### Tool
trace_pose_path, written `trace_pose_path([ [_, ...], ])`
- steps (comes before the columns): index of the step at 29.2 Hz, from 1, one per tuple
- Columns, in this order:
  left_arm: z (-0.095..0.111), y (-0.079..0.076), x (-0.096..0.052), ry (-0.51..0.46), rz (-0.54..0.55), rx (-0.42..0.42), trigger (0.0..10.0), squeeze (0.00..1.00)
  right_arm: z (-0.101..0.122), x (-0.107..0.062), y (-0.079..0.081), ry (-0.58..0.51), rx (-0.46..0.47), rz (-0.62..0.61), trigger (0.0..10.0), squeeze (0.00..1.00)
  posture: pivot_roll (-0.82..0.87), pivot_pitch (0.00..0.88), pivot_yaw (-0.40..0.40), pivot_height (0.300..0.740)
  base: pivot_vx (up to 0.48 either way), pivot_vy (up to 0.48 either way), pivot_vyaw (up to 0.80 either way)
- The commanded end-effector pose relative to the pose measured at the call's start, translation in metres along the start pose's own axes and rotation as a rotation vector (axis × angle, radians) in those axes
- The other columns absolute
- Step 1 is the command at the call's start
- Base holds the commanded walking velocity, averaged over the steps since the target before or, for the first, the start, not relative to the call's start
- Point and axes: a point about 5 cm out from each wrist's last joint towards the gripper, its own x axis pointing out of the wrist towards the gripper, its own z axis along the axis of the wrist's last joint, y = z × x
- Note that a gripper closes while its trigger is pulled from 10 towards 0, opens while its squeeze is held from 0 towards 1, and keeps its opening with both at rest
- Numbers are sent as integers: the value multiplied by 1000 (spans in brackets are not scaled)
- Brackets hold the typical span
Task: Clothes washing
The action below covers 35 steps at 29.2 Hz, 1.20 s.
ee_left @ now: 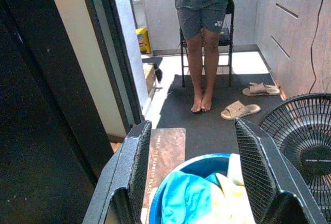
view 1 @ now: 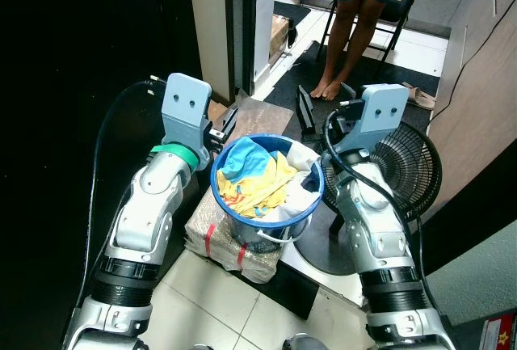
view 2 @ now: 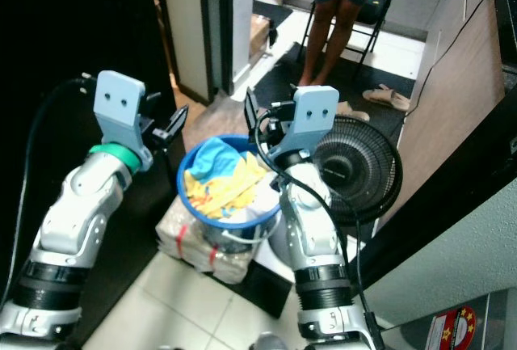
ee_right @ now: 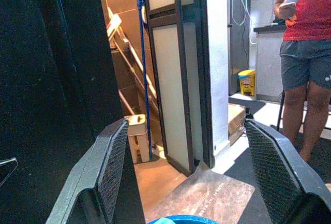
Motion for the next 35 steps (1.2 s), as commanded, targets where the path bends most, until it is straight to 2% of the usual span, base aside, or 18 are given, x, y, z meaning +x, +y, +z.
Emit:
trace_pose_path([
  [1,-3,-2,0,9,-4,14,10000,0,-1,0,2,5,8,10,10000,0,-52,0,23,740,0,0,0],
  [35,-15,-3,-4,42,-6,13,10000,0,-5,-3,0,18,1,-13,10000,0,-53,0,33,740,0,0,0],
])
